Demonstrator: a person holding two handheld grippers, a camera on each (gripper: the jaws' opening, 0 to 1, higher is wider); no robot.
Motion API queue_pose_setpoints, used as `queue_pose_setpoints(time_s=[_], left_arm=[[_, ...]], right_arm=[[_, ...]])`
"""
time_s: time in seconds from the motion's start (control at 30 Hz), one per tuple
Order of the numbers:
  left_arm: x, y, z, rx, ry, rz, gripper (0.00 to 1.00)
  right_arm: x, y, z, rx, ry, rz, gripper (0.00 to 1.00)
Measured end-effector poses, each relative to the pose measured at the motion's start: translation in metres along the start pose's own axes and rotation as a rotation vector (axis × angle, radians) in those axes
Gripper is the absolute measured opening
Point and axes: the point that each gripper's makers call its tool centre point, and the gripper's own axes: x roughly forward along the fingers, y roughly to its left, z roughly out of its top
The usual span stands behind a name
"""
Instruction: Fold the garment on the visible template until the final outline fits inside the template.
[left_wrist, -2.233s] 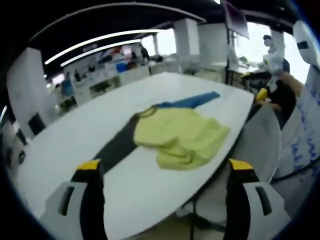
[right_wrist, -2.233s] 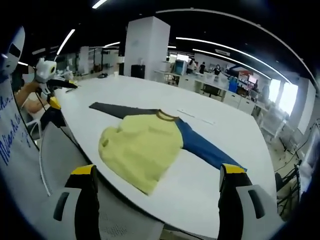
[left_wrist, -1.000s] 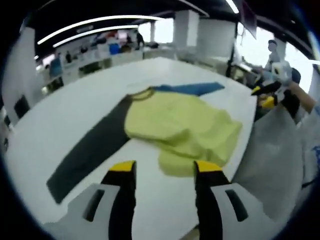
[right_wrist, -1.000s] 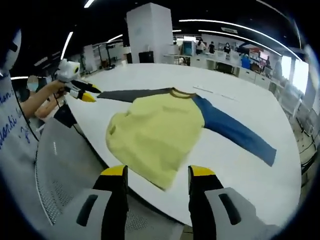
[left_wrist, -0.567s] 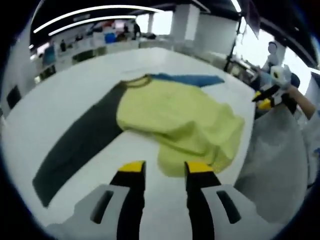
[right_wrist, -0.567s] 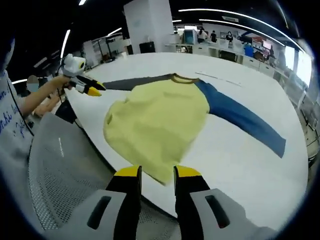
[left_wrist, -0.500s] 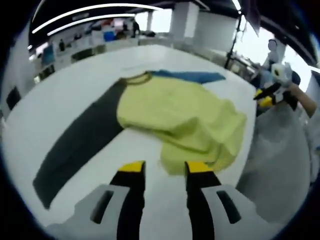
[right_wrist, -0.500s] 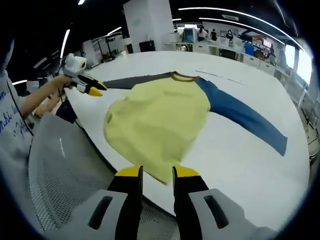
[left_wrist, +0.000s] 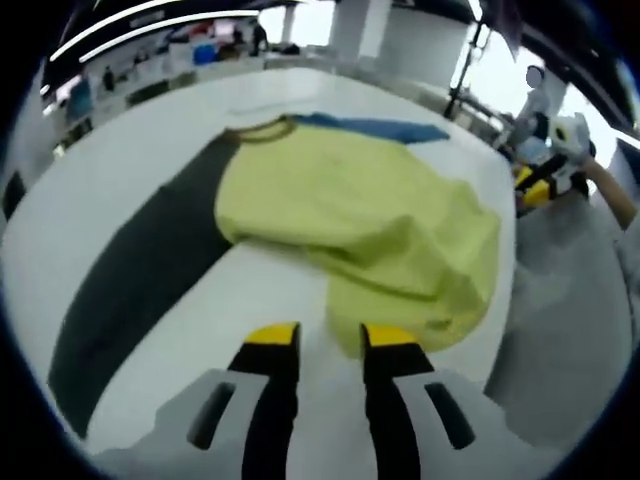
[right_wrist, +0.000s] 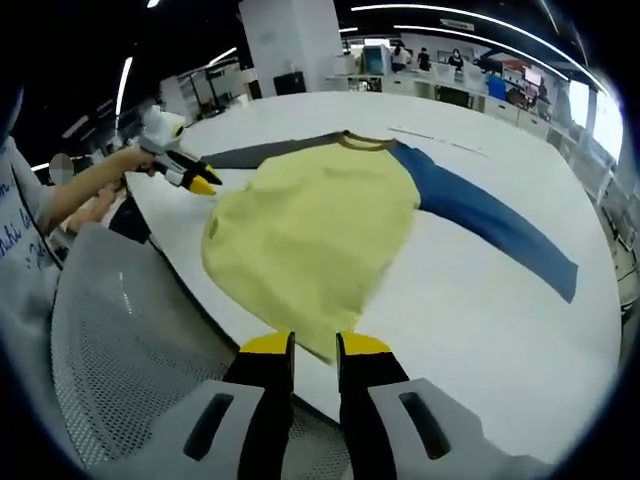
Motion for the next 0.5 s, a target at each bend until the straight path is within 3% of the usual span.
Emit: queue_pose_setpoints(time_s=[0.5], left_arm=[[0.013,-0.001,-0.005,-0.019,0.023,-0.055,0.09]], right_arm=[[0.002,-0.004,0.000,0.011,-0.006,0.003,0.15]])
